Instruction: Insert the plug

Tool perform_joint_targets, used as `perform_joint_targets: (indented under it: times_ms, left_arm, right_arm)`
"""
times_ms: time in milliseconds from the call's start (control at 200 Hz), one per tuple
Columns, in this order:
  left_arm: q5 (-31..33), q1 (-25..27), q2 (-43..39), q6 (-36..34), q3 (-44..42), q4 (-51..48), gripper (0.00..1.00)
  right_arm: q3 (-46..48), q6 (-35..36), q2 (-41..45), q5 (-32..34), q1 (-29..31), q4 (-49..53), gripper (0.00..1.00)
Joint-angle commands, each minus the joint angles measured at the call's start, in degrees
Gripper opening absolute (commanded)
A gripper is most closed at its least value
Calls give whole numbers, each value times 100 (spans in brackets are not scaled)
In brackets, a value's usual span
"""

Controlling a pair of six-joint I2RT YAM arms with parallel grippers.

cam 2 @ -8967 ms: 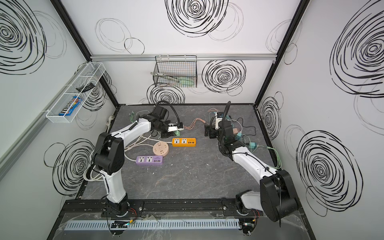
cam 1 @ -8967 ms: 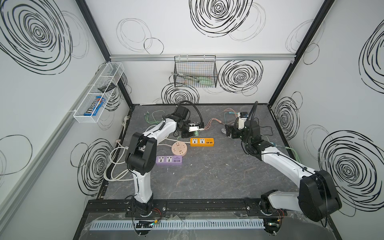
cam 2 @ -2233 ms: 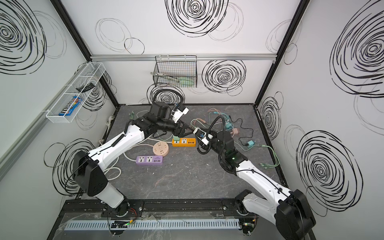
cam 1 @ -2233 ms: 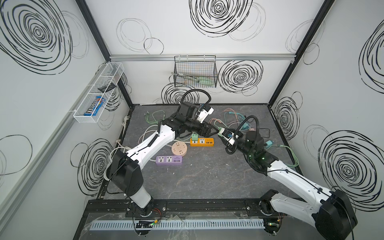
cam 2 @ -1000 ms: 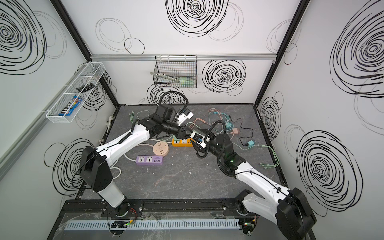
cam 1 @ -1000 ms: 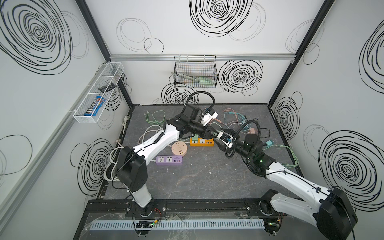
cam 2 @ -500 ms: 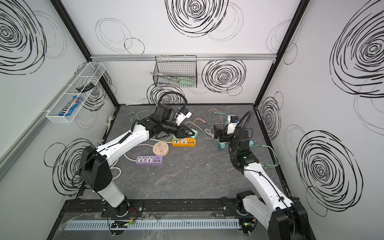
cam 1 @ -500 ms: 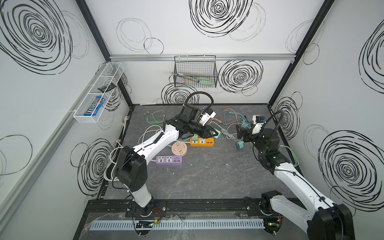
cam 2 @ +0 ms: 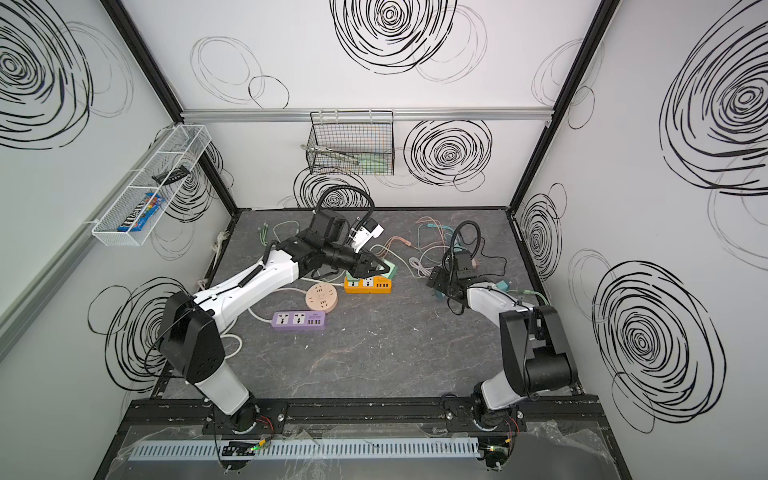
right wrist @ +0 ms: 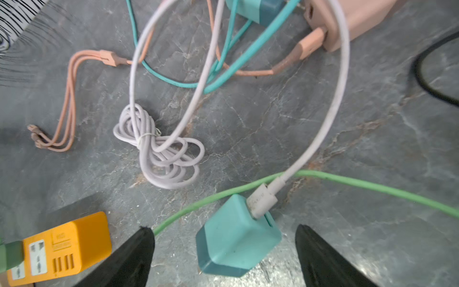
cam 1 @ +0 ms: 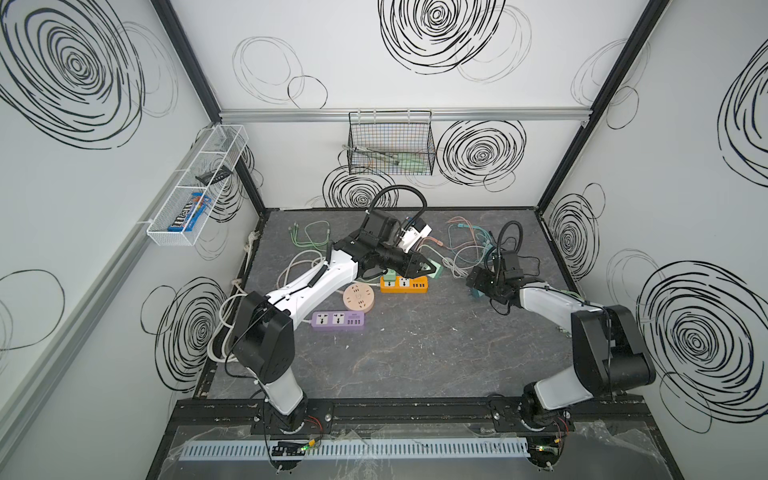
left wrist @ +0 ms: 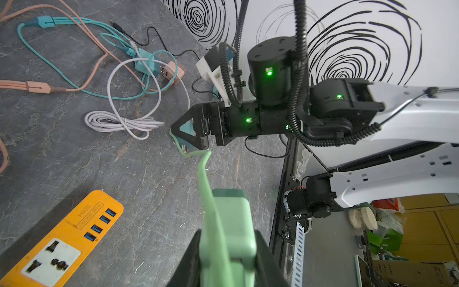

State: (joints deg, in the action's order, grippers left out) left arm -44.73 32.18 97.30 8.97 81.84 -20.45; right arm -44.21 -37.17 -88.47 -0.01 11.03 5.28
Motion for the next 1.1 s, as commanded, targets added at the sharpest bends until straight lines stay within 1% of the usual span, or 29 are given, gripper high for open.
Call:
perform_joint_targets:
  times_ms: [0,105,175,225,330,400,465,545,655,775,886,961,1096]
  left_arm:
    - [-115,-46,-246,-93,-81,224,0]
    - [-149,-63,-255,-127,-98,208,0]
    - [-201,-81,-260,-145,-107,199,0]
    - [-252,-91,-264,-168,-116,199,0]
    - [-243,-149,-294,-194,-142,174,0]
    - [-132,-206,-316,-186,-192,173,0]
    - [-10,-268,-334,-195,-251,149,0]
    - [185,-355,-352,-179,-324,133,0]
    - [514,-430,-352,-299,-396,-75,0]
    - [557,-413,-351,-576,-444,-411,0]
    - [692,-370,-378,-737,-539,-586,0]
    - [864,-360,-361,-748,-589,-631,0]
    - [1323,-367,-317,-655,-592,-641,0]
  right_arm:
    - [-86,-235,-198,337,60,97,87]
    - [-63,-177,-306,525,66,-28,78]
    - [-12,-162,-392,599,63,-137,74]
    - [-8,-138,-462,618,65,-172,69]
    - [-3,-49,-495,540,65,-194,55]
    - [72,121,-286,449,62,-277,50]
    - [163,288,46,435,53,-349,43]
    - [202,514,471,454,15,-329,38]
    - [242,687,993,457,-205,-378,36]
    - [376,719,1213,522,-492,-853,36]
    - [162,683,981,318,-803,-947,35]
    - [-114,683,713,2,-987,-844,36]
    - [-681,769,310,-504,-1173,-240,35]
